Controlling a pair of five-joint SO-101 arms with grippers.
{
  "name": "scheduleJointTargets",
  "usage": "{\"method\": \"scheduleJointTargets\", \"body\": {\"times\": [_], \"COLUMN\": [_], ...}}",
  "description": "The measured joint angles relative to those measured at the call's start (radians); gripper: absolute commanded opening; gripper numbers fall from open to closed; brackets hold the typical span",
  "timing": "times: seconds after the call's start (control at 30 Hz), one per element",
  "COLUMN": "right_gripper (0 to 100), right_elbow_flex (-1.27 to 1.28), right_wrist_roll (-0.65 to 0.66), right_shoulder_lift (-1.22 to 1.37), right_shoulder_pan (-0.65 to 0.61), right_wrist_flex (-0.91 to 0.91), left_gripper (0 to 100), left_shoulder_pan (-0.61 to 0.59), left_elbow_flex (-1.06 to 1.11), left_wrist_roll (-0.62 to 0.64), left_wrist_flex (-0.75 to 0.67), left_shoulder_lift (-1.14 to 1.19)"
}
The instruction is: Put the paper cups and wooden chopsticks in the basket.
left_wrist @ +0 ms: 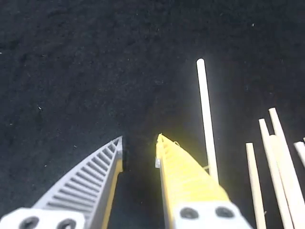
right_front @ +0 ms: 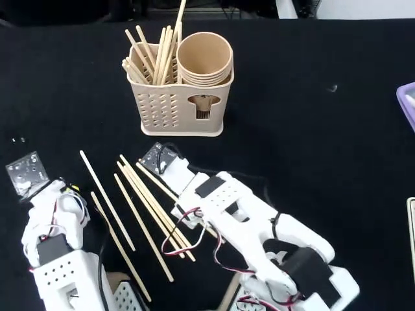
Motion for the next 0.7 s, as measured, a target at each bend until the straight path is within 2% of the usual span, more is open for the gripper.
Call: {"method": "scheduleJointTargets", "body": {"times": [0.3,0.57,0.63,0.7], "right_gripper": [26.8,26.7,23.7,15.8], "right_elbow_flex": [0.0,0.051,0.029,-0.017], "right_wrist_roll": [0.0,0.002,0.0,0.0], "right_shoulder_lift": [-0.118,-0.086,-0.015,0.046], "right_shoulder_pan": [0.002,-0.031,-0.031,-0.029], "right_wrist_flex": [0.08,-0.002,-0.002,-0.002], "left_gripper": [12,12,12,12], "left_shoulder_pan": [0.032,0.032,0.032,0.032], "left_elbow_flex": [0.046,0.052,0.052,0.052], "left_wrist_roll": [0.003,0.005,0.005,0.005], "left_wrist_flex": [0.014,0.014,0.014,0.014], "left_shoulder_lift": [-0.12,-0.129,-0.129,-0.129]}}
